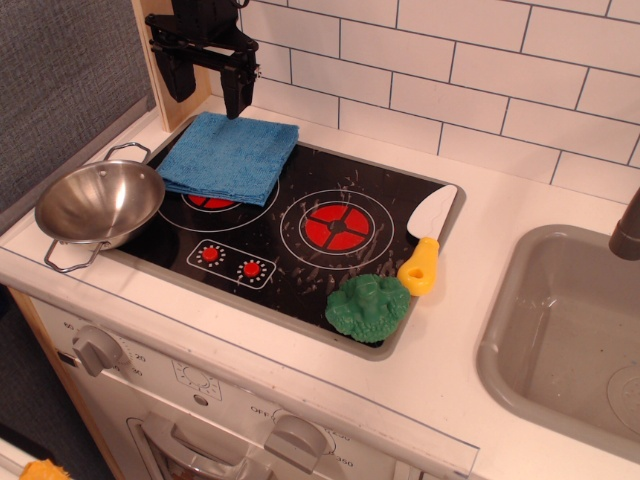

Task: Move the pan to the right of the blue towel

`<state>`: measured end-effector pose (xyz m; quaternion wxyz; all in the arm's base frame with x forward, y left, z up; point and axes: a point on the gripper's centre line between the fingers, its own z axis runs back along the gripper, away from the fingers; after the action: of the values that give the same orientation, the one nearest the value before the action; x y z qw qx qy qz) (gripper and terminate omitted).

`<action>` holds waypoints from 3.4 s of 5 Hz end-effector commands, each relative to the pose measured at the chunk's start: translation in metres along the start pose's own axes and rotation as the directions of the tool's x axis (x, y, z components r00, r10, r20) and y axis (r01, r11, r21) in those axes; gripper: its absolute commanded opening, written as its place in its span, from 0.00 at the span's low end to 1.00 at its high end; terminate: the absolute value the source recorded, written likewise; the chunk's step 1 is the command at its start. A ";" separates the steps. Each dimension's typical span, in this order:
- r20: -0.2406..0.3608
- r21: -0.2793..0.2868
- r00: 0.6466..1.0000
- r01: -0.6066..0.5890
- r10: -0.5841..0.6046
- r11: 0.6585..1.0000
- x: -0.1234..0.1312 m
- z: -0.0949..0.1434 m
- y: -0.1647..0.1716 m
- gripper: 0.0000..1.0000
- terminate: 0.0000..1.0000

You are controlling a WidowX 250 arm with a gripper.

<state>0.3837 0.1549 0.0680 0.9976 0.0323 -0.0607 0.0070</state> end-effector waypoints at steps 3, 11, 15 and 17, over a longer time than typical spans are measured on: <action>0.008 -0.052 0.993 0.117 -0.117 0.992 -0.016 0.013 -0.039 1.00 0.00; -0.155 -0.031 0.982 0.103 -0.107 0.994 -0.108 -0.016 -0.027 1.00 0.00; -0.192 -0.025 0.978 0.084 -0.087 0.996 -0.108 -0.026 -0.027 0.00 0.00; -0.129 0.053 0.991 0.048 -0.041 0.997 -0.105 0.014 -0.037 0.00 0.00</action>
<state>0.2751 0.1149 0.0501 0.9982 0.0500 0.0312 -0.0113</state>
